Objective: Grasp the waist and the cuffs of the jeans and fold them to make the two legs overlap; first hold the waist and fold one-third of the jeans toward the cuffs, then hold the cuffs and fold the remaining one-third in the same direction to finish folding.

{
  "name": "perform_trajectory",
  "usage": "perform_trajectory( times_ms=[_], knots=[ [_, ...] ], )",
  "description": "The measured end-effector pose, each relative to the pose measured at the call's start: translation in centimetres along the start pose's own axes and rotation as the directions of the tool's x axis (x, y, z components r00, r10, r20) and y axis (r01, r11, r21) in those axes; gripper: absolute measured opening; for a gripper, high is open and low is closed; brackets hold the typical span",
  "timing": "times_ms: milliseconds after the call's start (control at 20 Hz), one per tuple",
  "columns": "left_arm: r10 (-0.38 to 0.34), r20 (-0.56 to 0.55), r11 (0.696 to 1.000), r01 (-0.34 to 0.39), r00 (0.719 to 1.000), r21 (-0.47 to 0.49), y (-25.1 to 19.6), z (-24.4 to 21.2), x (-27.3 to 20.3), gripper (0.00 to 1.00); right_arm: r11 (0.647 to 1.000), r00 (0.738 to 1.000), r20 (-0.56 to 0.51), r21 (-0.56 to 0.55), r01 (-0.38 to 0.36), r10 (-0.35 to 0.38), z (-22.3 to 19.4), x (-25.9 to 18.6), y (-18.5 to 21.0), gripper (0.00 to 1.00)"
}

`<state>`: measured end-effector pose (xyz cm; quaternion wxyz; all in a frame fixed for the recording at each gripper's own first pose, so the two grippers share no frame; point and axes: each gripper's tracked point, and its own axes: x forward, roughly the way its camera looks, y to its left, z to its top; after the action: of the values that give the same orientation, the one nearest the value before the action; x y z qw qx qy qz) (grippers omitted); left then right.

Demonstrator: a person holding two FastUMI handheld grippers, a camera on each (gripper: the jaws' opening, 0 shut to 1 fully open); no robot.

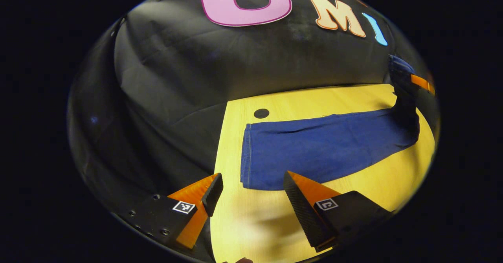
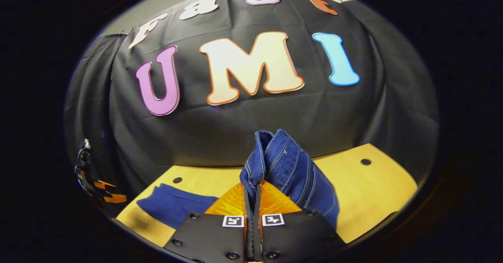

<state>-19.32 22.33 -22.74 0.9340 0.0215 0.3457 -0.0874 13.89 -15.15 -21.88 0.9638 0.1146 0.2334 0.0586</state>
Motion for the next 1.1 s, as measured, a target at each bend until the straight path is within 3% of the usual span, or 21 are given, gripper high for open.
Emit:
perform_trajectory(
  times_ms=[250,600,700,900,1100],
  knots=[
    [-0.006,-0.02,0.999,0.005,1.0,-0.036,2.4,-1.8,0.7,0.95,0.993,0.987,-0.113,0.056,-0.105,0.111,-0.6,0.0,0.2,0.03],
    [-0.006,-0.026,0.998,0.005,1.0,-0.057,4.0,-2.5,3.7,0.96,0.993,0.957,-0.274,0.084,-0.08,0.101,-1.5,0.4,-0.6,0.03],
    [-0.017,-0.028,0.999,0.016,0.999,-0.039,3.7,-2.4,4.8,0.96,0.988,0.94,-0.321,0.134,-0.08,0.12,-1.9,0.3,-0.4,0.07],
    [-0.067,-0.004,0.997,0.067,0.998,-0.033,2.0,-1.1,7.7,0.95,0.996,0.944,-0.318,0.048,-0.074,0.085,-0.2,-0.4,-1.0,0.92],
    [-0.085,-0.024,0.989,0.082,0.996,-0.122,1.1,-0.9,11.1,0.95,0.994,0.94,-0.337,-0.066,-0.087,0.06,-0.5,-4.0,-2.0,0.92]
  ],
)
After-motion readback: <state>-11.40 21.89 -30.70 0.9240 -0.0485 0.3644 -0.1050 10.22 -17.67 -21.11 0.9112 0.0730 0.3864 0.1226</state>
